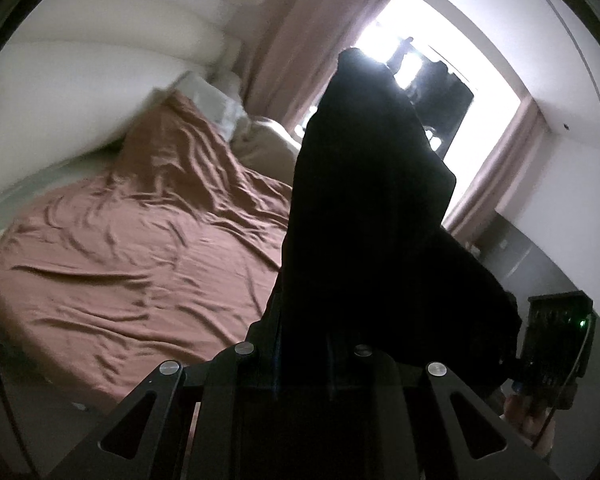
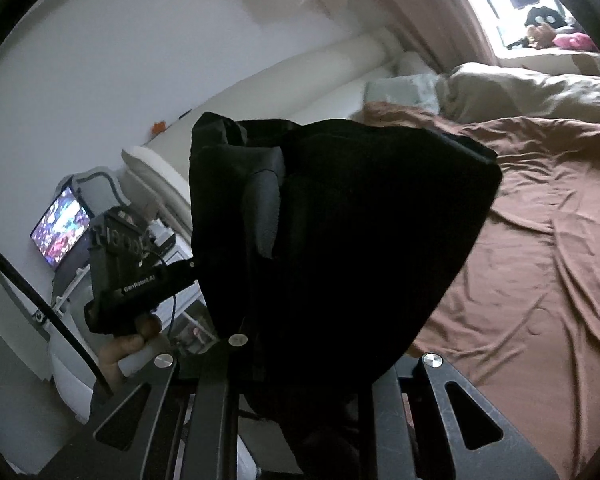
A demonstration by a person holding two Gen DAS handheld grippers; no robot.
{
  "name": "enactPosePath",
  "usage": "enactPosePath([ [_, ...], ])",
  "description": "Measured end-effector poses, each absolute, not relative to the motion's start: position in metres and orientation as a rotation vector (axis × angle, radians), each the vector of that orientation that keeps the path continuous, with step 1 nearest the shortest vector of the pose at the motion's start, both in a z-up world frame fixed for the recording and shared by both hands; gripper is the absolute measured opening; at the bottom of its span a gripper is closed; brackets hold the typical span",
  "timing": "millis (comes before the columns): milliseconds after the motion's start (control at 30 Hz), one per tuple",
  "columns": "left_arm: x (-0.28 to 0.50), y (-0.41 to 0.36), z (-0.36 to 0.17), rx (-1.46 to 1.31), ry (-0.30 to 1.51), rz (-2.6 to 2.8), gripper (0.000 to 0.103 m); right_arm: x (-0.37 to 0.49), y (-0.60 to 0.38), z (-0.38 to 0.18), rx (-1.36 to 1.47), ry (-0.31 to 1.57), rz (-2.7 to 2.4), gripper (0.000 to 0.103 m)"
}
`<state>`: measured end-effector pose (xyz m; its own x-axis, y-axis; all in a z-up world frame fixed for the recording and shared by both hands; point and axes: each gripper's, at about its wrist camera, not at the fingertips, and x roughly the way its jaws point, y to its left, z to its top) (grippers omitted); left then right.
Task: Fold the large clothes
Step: 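Lift the black shirt bundle with both tools and carry it toward the headboard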
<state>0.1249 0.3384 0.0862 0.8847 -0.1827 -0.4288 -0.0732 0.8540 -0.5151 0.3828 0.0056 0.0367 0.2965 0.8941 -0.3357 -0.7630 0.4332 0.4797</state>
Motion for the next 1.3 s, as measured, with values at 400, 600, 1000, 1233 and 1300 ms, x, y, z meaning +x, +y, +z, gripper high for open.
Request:
enactPosePath([
  [400, 0.111, 0.476, 0.069, -0.556, 0.457, 0.09, 0.015, 0.422, 0.16, 0.038, 0.158, 0.649, 1.215, 0.014],
  [600, 0.114, 0.542, 0.068, -0.531, 0.469, 0.191, 0.015, 0.447, 0.235, 0.022, 0.181, 0.671, 1.278, 0.014],
  [1000, 0.15, 0.628, 0.065, -0.436, 0.556, 0.407, 0.015, 0.489, 0.36, -0.015, 0.252, 0.754, 1.38, 0.014],
  [1233, 0.201, 0.652, 0.029, -0.376, 0.664, 0.477, 0.015, 0.533, 0.403, -0.063, 0.329, 0.86, 1.399, 0.014],
  [1300, 0.215, 0.661, 0.019, -0.383, 0.685, 0.498, 0.015, 0.546, 0.413, -0.074, 0.345, 0.88, 1.387, 0.014],
])
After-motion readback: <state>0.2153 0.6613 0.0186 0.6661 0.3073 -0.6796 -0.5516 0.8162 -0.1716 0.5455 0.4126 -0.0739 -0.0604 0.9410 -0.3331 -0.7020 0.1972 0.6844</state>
